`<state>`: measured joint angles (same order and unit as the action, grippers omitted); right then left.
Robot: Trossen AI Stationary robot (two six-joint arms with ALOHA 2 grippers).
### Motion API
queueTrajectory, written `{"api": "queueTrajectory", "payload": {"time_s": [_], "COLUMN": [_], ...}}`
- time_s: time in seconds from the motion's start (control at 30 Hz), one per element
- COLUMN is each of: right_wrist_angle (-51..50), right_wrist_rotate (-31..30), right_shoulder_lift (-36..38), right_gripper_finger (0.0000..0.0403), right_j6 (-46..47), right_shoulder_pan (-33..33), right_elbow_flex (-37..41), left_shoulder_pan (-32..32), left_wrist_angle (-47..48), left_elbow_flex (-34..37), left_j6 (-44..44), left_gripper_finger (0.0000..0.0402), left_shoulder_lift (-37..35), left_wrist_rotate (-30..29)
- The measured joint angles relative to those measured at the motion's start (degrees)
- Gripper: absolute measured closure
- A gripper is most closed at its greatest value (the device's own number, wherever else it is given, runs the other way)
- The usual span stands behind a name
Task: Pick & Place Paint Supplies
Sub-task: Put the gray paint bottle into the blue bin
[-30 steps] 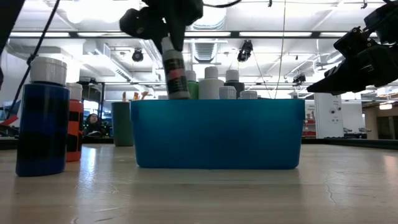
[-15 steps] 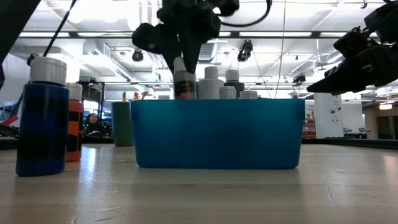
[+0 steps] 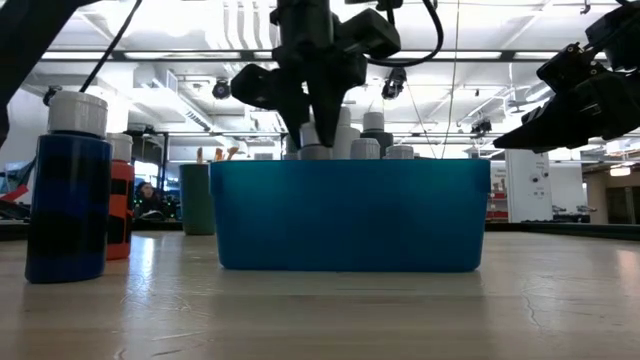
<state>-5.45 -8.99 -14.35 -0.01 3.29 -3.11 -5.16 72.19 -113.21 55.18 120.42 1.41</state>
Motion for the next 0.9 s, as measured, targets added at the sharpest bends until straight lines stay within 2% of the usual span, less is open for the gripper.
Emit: {"api": "queueTrajectory", "payload": {"time_s": [0.27, 0.73, 0.9], "right_wrist_angle": [-0.02, -0.01, -0.02], "right_wrist_rotate": [0.0, 0.0, 0.0], "right_shoulder_lift": [0.0, 0.0, 0.0], "right_gripper_finger": [0.0394, 0.0394, 0.0394], "right_j6": [-0.09, -0.33, 0.28], "right_shoulder_pan": [0.0, 0.02, 0.0], "right_elbow_flex": [0.0, 0.0, 0.0], "left_shoulder_pan": [1.03, 2.72, 2.82], "left_wrist_angle": [-1.85, -2.01, -2.67], "left_elbow_flex": [0.07, 0.09, 0.09], "left_j6": [-0.03, -2.89, -2.87], "left_gripper_finger": [0.0279, 0.0279, 0.0262], "left_shoulder_lift": [0.5, 2.86, 2.91], "left_wrist_rotate": [-1.11, 0.65, 0.74]}}
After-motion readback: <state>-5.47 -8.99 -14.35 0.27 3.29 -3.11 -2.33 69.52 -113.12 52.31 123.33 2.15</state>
